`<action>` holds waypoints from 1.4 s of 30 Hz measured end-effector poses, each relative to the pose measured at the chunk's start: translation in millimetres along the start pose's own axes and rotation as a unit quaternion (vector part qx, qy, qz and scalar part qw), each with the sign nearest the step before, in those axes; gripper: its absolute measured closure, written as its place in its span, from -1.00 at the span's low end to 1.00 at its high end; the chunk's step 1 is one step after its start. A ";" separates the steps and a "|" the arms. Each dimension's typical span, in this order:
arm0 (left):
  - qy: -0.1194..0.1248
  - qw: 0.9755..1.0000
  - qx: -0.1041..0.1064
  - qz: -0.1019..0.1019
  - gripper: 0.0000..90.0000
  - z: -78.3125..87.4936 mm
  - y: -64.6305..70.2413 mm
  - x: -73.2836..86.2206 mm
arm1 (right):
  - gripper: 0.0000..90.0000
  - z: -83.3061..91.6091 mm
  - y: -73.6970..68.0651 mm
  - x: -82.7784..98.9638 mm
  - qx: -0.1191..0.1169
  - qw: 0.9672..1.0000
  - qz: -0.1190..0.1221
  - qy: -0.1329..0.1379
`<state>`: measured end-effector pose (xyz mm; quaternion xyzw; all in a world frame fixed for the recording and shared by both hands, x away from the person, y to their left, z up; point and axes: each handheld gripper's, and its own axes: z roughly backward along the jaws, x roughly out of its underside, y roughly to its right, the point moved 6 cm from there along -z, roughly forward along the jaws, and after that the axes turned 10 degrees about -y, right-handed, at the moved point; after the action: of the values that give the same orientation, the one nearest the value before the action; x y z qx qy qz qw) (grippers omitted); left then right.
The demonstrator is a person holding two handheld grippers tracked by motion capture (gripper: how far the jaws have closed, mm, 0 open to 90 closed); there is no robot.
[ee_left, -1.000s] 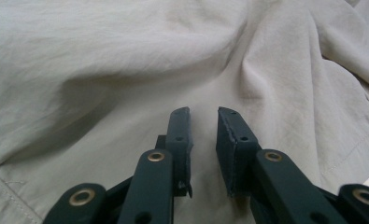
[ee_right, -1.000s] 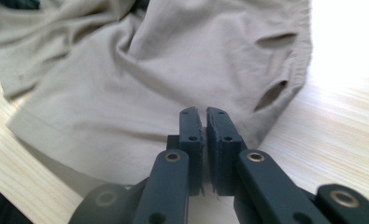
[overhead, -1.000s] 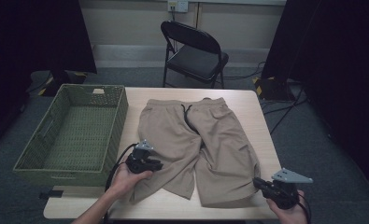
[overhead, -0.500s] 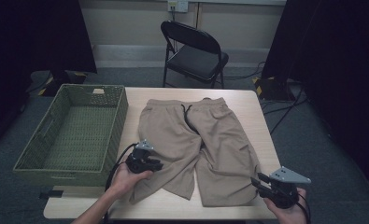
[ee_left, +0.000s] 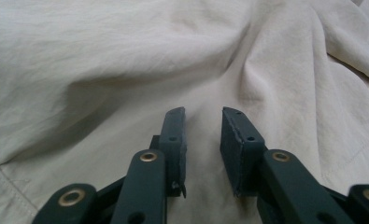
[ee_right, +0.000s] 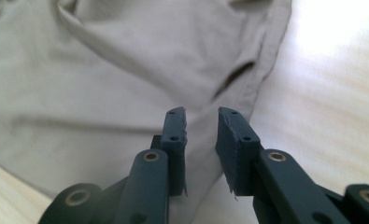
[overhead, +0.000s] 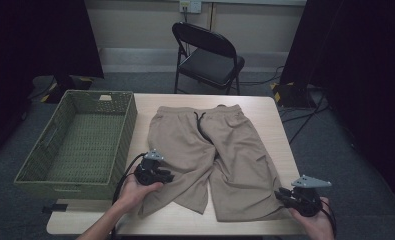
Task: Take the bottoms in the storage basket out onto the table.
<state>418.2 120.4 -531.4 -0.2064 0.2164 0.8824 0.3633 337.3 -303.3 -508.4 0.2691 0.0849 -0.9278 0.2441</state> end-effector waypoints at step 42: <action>0.014 0.998 -0.002 -0.055 0.16 1.9 21.5 -1.9 | 0.22 -67.5 -165.1 -61.3 -0.089 0.971 0.222 -0.023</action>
<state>403.3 106.6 -523.9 -0.2312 0.2076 0.8585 0.4078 331.0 -115.8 -527.7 0.2373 0.1003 -0.8450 0.4686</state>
